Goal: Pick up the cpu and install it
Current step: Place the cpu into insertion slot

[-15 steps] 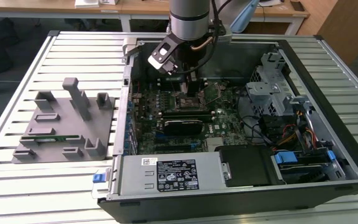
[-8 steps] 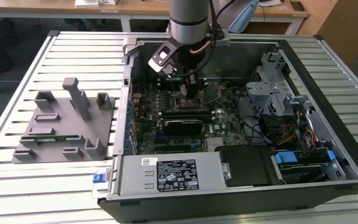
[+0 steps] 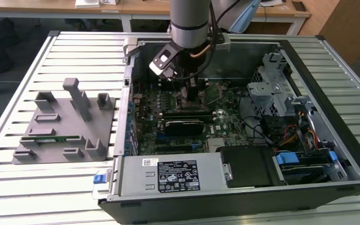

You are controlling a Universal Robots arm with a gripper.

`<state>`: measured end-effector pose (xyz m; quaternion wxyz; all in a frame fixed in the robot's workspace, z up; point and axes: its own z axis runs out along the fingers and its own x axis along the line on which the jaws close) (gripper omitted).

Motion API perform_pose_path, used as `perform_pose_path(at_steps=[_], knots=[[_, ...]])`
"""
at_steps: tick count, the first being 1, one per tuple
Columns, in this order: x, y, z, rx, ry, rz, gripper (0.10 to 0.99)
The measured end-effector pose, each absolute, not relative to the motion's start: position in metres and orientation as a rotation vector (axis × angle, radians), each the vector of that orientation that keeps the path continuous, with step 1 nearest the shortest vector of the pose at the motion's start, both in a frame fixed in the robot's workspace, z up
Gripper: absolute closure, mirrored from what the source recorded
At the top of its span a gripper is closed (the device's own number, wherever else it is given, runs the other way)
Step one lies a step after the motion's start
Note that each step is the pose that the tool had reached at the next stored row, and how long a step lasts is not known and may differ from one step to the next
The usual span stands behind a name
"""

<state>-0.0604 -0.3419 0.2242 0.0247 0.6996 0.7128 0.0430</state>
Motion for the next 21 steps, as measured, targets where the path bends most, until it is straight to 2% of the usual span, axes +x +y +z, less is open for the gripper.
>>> perform_pose_path(at_steps=[21], knots=[[-0.06, -0.342, 0.2, 2.179, 2.196, 0.126, 0.545]])
